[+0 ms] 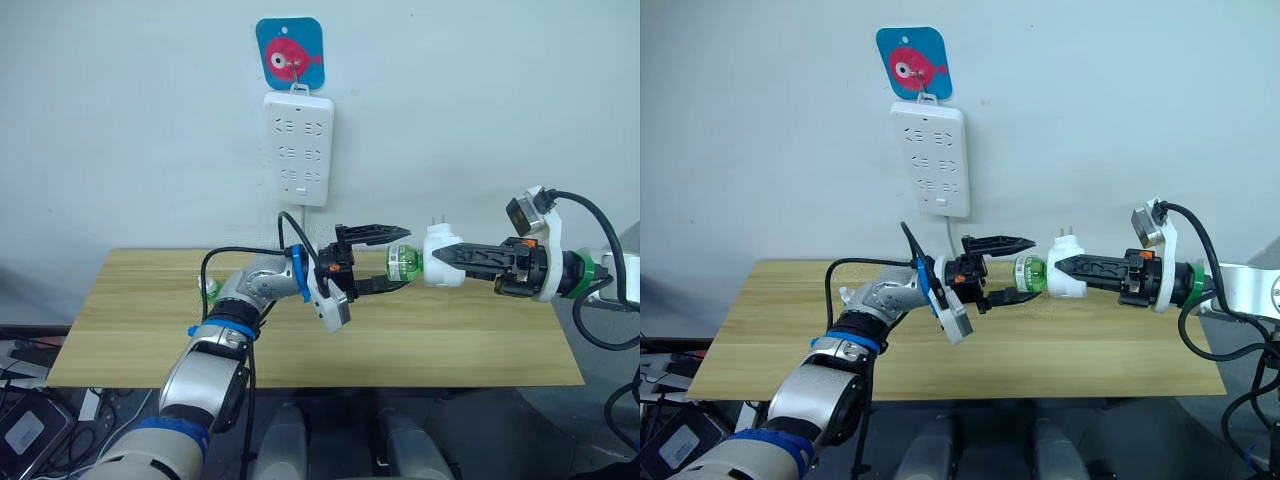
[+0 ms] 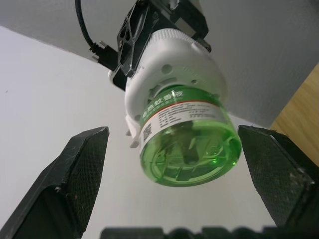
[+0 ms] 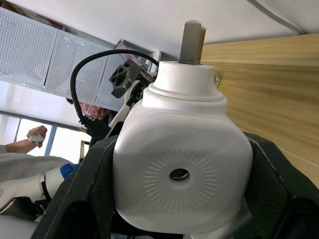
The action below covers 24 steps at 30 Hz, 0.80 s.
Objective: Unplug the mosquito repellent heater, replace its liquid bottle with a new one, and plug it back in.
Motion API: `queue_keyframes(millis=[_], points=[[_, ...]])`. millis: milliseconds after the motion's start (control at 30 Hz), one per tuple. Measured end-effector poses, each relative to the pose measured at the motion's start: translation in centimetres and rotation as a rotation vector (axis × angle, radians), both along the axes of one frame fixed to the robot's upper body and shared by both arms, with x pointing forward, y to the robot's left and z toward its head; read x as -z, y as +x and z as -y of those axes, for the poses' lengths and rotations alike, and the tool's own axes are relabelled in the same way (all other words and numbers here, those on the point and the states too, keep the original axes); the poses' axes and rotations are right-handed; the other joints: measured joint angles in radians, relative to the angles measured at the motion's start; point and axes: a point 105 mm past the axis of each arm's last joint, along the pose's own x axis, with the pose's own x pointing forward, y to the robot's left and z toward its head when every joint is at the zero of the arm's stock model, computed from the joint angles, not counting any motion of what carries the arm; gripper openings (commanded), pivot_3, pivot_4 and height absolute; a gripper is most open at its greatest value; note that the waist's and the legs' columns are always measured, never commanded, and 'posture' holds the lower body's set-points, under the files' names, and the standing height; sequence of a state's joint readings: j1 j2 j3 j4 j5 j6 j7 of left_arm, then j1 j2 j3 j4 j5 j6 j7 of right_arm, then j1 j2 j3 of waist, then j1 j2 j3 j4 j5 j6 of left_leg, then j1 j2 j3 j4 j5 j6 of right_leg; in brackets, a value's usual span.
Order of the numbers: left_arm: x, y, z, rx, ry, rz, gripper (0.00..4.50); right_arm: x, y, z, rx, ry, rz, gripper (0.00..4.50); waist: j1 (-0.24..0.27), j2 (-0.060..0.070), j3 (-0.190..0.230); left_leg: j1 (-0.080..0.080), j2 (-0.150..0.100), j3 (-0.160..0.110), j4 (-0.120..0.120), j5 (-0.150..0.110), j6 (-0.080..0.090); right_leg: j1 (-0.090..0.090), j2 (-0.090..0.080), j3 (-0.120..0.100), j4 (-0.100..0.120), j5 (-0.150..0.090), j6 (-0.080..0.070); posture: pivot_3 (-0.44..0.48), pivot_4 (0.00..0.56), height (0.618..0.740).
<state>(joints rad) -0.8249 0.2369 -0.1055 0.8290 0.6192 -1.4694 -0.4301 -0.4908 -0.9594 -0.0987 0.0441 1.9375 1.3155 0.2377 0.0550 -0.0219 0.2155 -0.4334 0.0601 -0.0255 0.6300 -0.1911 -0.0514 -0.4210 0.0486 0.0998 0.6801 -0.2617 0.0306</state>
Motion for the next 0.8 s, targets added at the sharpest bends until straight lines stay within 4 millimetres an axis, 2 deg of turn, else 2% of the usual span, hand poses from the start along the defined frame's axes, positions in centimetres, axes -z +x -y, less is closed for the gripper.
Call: queue_keyframes(millis=[67,200,233,600,733,800], points=[[0.1,0.0,-0.1,-0.004,0.002,0.006,3.62,0.0,0.0,0.0,0.0,0.0,0.0,3.04,0.0,0.0,0.0,0.0,0.0,0.0,0.0,0.0,0.0,0.0,0.0,0.0,0.0,0.0,0.0,0.162,0.2,0.74],[0.2,-0.1,-0.3,-0.002,-0.008,0.017,2.28,-0.1,0.0,0.0,-0.003,0.005,0.001,3.04,0.0,0.0,0.0,0.0,0.0,0.0,0.0,0.0,0.0,0.0,0.0,0.0,0.0,0.0,0.0,0.162,0.2,0.74],[0.2,-0.1,-0.3,-0.001,-0.012,0.018,2.2,-0.1,0.0,0.0,-0.004,0.006,0.001,3.04,0.0,0.0,0.0,0.0,0.0,0.0,0.0,0.0,0.0,0.0,0.0,0.0,0.0,0.0,0.0,0.162,0.2,0.74],[0.2,-0.3,-0.1,0.026,-0.023,0.008,2.2,-0.1,-0.2,-0.1,-0.016,0.008,0.0,3.04,0.0,0.0,0.0,0.0,0.0,0.0,0.0,0.0,0.0,0.0,0.0,0.0,0.0,0.0,0.0,0.162,0.201,0.74],[1.1,-0.2,0.5,0.032,-0.003,-0.187,2.2,0.2,-0.3,0.4,0.003,-0.025,-0.014,3.04,-0.003,0.0,0.0,0.0,0.0,0.0,0.0,0.0,0.0,0.0,0.0,0.0,0.0,0.001,-0.001,0.16,0.203,0.74],[1.6,-0.4,1.1,0.04,0.015,-0.488,2.2,0.4,-0.4,0.8,0.016,-0.056,-0.014,3.04,-0.01,0.0,0.0,0.0,0.001,0.0,-0.001,0.0,0.0,-0.001,0.0,-0.001,0.001,0.002,-0.005,0.157,0.204,0.74]])
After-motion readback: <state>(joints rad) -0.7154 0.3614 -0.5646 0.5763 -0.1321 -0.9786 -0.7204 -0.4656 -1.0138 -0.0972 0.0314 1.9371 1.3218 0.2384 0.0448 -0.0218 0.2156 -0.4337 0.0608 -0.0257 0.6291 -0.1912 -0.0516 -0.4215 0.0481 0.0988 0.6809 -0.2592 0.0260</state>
